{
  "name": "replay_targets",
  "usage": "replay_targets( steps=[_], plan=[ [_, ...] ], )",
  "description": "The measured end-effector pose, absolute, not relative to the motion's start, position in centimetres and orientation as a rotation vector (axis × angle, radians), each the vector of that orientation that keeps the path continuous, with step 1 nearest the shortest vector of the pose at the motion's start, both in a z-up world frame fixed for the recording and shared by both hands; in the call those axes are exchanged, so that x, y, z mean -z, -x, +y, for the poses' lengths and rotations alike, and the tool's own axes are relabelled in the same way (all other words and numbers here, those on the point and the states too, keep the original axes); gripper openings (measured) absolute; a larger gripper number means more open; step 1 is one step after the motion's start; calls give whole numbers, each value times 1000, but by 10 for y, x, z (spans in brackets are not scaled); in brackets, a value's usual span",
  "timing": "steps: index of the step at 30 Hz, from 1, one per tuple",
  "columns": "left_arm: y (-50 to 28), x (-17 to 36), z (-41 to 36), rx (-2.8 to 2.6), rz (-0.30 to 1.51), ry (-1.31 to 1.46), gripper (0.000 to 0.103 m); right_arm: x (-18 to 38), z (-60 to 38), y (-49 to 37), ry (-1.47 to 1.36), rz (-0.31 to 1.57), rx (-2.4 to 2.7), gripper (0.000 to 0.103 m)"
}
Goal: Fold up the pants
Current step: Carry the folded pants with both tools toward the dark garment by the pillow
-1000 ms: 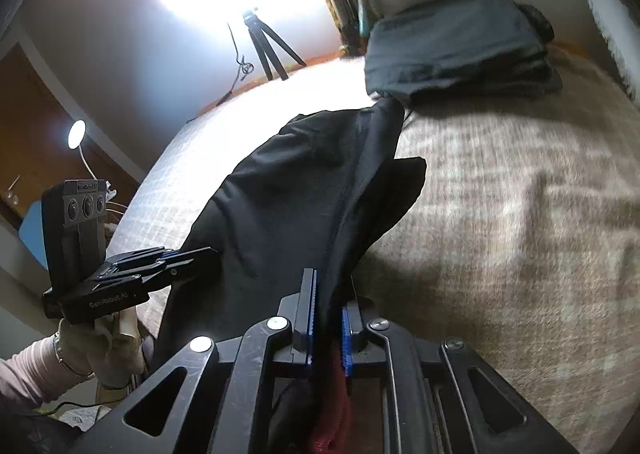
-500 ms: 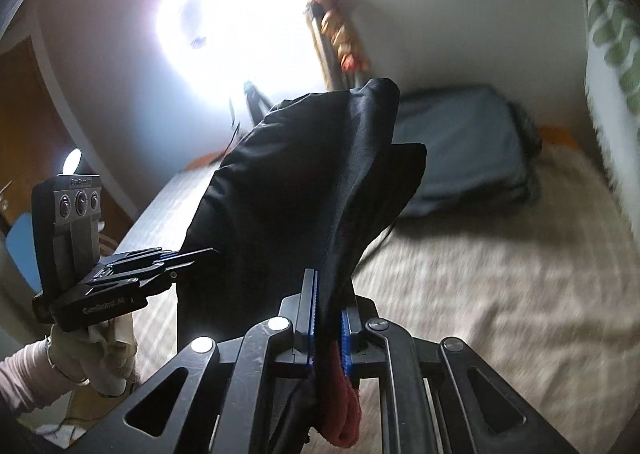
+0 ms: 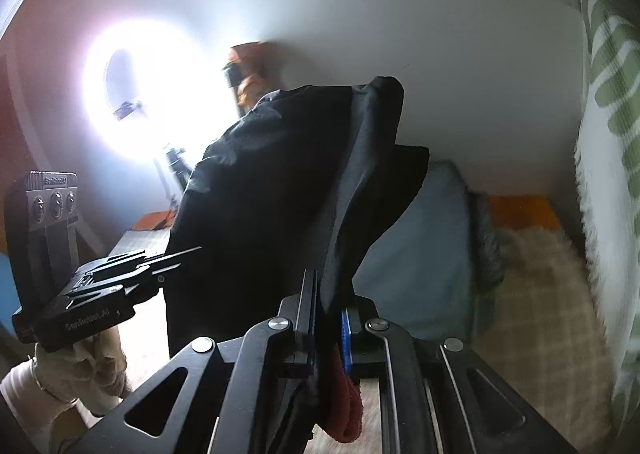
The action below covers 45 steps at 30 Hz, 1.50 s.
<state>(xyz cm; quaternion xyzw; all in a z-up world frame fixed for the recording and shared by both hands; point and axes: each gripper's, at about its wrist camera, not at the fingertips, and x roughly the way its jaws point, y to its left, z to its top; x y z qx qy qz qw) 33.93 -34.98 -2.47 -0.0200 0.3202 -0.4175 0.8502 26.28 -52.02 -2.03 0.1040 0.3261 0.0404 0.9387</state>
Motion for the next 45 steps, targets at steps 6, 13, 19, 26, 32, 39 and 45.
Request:
replay_targets(
  steps=[6, 13, 19, 26, 32, 39, 45],
  plan=[
    [-379, 32, -385, 844, 714, 32, 8, 16, -548, -306, -198, 670, -48, 8],
    [-406, 51, -413, 775, 753, -12, 8, 32, -568, -348, -162, 707, -16, 7],
    [-421, 65, -412, 701, 770, -70, 11, 51, -577, -368, -98, 739, 46, 10],
    [-414, 73, -410, 668, 787, -151, 34, 59, -574, -367, 22, 767, 196, 38],
    [-401, 59, -403, 678, 742, -161, 64, 50, -572, -354, 4, 736, 200, 65],
    [-384, 40, -395, 666, 705, -157, 76, 38, -561, -339, 7, 702, 204, 84],
    [-372, 27, -377, 647, 682, -153, 80, 28, -555, -320, 8, 678, 209, 93]
  ],
)
